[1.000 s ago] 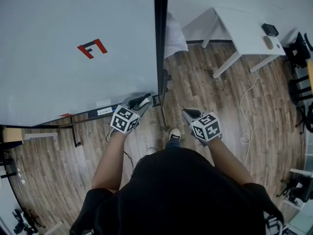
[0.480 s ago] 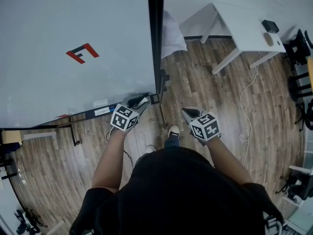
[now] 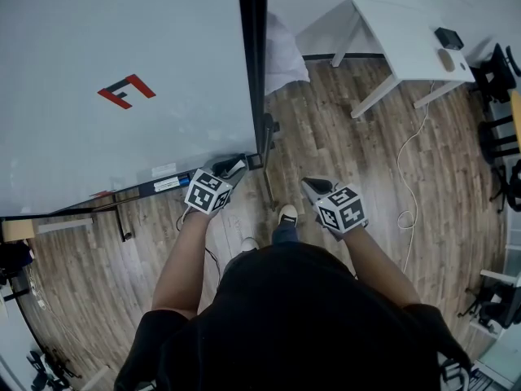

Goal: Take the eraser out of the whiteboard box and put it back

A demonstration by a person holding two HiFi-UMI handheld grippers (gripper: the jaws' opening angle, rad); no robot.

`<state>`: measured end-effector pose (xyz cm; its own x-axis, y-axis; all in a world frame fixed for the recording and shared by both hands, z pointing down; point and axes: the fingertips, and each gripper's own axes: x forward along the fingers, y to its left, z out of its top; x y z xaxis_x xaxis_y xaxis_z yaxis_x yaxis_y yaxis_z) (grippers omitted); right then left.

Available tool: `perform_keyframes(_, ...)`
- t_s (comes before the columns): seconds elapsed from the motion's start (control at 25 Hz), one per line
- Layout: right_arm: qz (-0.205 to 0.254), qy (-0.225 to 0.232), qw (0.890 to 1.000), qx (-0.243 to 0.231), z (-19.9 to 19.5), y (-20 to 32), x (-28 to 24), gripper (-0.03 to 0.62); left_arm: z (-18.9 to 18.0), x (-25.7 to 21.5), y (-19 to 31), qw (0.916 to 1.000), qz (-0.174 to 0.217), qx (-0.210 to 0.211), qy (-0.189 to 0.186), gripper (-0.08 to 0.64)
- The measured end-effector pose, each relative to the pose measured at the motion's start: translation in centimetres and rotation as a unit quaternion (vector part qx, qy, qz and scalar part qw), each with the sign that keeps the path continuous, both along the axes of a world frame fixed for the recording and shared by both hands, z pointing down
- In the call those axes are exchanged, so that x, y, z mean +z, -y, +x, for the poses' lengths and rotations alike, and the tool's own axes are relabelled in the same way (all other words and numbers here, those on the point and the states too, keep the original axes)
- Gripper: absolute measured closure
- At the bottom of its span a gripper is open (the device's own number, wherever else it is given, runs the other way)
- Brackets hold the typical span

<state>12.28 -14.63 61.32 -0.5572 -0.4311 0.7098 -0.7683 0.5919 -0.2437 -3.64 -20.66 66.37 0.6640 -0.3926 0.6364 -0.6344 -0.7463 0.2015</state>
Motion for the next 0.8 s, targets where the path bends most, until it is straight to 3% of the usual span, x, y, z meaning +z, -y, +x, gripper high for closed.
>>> perform_keyframes(0.8, -0.004, 0.000, 1.000, 0.005, 0.61, -0.43, 0.37, 0.598, 0.38, 1.00, 0.14, 1.0000, -0.005, -0.001, -0.004, 0.405)
